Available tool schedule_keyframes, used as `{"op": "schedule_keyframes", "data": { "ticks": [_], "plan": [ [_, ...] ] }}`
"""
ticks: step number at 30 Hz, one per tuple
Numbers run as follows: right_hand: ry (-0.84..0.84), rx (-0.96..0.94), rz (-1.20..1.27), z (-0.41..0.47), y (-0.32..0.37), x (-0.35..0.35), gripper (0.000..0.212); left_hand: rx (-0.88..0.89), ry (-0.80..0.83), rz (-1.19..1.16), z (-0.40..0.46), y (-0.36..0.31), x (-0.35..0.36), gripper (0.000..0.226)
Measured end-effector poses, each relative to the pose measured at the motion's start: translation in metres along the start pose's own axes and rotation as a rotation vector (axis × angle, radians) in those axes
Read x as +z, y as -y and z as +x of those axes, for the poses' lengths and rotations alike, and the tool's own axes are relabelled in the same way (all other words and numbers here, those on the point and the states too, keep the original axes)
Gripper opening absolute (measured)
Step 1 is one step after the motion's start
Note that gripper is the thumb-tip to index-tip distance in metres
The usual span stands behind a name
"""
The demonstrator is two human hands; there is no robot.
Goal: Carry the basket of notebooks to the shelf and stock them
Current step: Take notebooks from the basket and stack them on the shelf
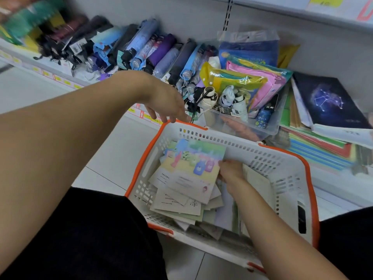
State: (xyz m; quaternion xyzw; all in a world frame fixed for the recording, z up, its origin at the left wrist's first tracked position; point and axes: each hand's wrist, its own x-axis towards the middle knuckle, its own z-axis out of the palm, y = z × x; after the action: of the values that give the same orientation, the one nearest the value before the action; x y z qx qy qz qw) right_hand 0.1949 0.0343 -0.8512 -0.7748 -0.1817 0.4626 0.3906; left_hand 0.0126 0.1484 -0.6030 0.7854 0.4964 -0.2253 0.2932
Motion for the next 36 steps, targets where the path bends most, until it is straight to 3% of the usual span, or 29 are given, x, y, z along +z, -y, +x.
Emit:
{"op": "schedule_keyframes", "data": {
  "ticks": [3,6,8,10,11,12,14,16,18,22,24,28,30,32,33,36],
  "plan": [
    [0.014,-0.079,0.130,-0.006,0.029,-0.026,0.019,-0.056,0.003,0.083,-0.002,-0.003,0.001,0.064],
    [0.246,-0.206,0.466,-0.024,0.071,-0.036,0.024,-0.110,-0.016,0.011,-0.003,-0.001,-0.001,0.094],
    [0.369,-0.233,0.700,-0.041,0.099,-0.029,0.020,-0.038,-0.034,-0.191,-0.006,-0.001,-0.001,0.081],
    [0.363,-0.201,0.791,-0.049,0.111,-0.018,0.016,0.050,-0.099,-0.387,-0.008,-0.004,-0.004,0.038],
    [0.330,-0.169,0.751,-0.050,0.111,-0.012,0.021,0.062,-0.166,-0.408,-0.011,-0.005,-0.007,0.018],
    [0.240,-0.151,0.593,-0.043,0.102,-0.007,0.029,0.039,-0.255,-0.374,-0.012,-0.005,-0.010,0.013],
    [0.054,-0.139,0.046,-0.021,0.068,0.002,0.041,-0.007,-0.410,-0.277,-0.011,-0.003,-0.016,0.025],
    [0.068,-0.096,-0.331,-0.011,0.032,0.010,0.043,-0.062,-0.466,-0.201,-0.010,0.003,-0.017,0.028],
    [0.093,-0.134,-0.358,-0.004,0.008,0.019,0.036,-0.092,-0.451,-0.186,-0.007,0.010,-0.016,0.028],
    [-0.081,-0.289,-0.380,-0.002,0.002,0.025,0.022,-0.098,-0.404,-0.170,-0.007,0.016,-0.016,0.024],
    [-0.087,-0.316,-0.388,0.003,0.004,0.022,0.015,-0.115,-0.396,-0.143,-0.008,0.019,-0.017,0.021],
    [-0.085,-0.440,-0.241,0.006,0.024,0.002,0.008,-0.153,-0.412,-0.096,-0.006,0.023,-0.017,0.022],
    [-0.040,-0.594,-0.025,-0.004,0.050,-0.017,0.005,-0.159,-0.426,-0.063,-0.008,0.024,-0.018,0.033],
    [0.000,-0.667,0.246,-0.021,0.089,-0.037,0.020,-0.148,-0.444,-0.105,-0.013,0.023,-0.018,0.044],
    [0.028,-0.655,0.392,-0.031,0.113,-0.045,0.022,-0.114,-0.433,-0.241,-0.013,0.023,-0.018,0.043],
    [0.048,-0.567,0.662,-0.044,0.183,-0.053,0.027,0.151,-0.301,-0.949,-0.017,0.016,-0.020,0.024]
  ]
}}
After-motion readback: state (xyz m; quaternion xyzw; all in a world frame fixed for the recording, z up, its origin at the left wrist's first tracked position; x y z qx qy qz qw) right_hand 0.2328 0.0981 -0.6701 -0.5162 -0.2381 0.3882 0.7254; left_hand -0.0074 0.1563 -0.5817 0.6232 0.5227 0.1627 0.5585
